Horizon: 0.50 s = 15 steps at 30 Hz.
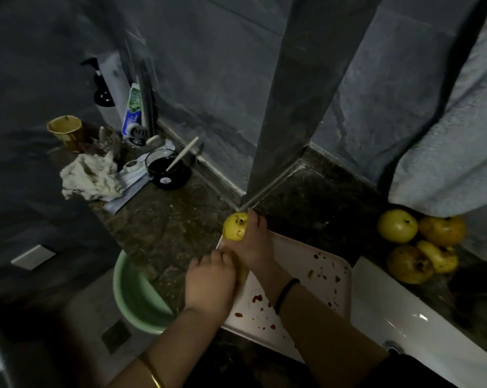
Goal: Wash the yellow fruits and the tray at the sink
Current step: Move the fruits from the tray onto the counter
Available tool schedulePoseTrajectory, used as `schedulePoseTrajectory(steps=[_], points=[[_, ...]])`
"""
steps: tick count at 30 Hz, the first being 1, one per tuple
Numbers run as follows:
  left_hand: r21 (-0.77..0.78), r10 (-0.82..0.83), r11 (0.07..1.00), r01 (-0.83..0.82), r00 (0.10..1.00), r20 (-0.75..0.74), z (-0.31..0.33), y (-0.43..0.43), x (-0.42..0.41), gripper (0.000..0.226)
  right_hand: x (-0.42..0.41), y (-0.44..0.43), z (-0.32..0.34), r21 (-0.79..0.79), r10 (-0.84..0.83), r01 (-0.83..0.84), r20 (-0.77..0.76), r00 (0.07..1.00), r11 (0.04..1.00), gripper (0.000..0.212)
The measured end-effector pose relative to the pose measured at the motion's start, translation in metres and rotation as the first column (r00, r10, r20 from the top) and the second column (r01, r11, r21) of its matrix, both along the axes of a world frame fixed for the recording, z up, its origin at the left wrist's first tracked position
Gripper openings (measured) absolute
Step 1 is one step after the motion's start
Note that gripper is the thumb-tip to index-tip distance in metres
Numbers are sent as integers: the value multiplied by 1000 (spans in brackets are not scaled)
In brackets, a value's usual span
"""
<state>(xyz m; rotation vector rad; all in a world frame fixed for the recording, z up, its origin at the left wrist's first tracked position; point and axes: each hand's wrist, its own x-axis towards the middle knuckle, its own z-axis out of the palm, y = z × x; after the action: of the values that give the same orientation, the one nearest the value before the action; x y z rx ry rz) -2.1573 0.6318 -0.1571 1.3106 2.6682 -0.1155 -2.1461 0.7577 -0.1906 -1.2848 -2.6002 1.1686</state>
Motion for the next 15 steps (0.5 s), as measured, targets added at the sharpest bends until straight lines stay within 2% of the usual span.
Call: schedulePoseTrajectory(steps=[2, 6, 8, 12, 15], points=[[-98, 1, 995, -2, 1000, -9, 10, 10, -1, 43, -3, 2, -1, -8, -22, 22, 0, 1000, 1000, 98], [-181, -67, 982, 55, 996, -61, 11, 25, -1, 37, 5, 6, -2, -25, -108, 107, -28, 994, 994, 98], [-218, -79, 974, 67, 996, -49, 15, 27, 0, 31, 16, 10, 0, 22, -103, 103, 11, 995, 994, 101], [-279, -46, 960, 33, 998, -41, 19, 29, -2, 31, 57, 24, 7, 6, -248, 248, -31, 968, 969, 99], [-311, -19, 950, 8, 999, -34, 20, 31, -2, 32, 94, 36, 8, 43, -292, 295, -59, 955, 955, 94]])
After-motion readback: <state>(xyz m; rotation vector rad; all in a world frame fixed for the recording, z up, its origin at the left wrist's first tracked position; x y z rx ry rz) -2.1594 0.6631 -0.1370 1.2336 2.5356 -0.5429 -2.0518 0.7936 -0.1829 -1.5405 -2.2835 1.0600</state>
